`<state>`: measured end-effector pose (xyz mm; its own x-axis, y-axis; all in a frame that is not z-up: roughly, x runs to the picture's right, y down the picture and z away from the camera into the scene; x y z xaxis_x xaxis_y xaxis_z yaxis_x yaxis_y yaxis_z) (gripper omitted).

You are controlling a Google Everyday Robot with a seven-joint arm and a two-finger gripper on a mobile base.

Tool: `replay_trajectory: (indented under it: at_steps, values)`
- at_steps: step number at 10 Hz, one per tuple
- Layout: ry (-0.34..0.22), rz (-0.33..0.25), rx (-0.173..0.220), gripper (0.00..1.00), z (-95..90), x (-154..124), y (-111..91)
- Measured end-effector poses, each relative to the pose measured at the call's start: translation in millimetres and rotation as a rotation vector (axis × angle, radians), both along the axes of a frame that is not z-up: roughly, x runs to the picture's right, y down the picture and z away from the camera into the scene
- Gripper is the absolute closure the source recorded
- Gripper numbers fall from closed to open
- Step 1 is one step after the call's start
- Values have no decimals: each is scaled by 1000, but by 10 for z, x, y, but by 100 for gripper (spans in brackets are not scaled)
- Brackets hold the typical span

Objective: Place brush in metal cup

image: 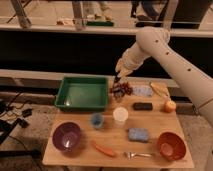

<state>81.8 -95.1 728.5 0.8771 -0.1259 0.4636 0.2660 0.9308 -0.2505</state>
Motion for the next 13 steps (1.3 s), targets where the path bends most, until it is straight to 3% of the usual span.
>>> replay_trajectory:
  at_steps: [3,7,13]
  values:
    - [16,-6,10,91,77,22,-28]
    - [51,-11,45,91,37,143,-166]
    - [71,-22,48,91,87,203,-178]
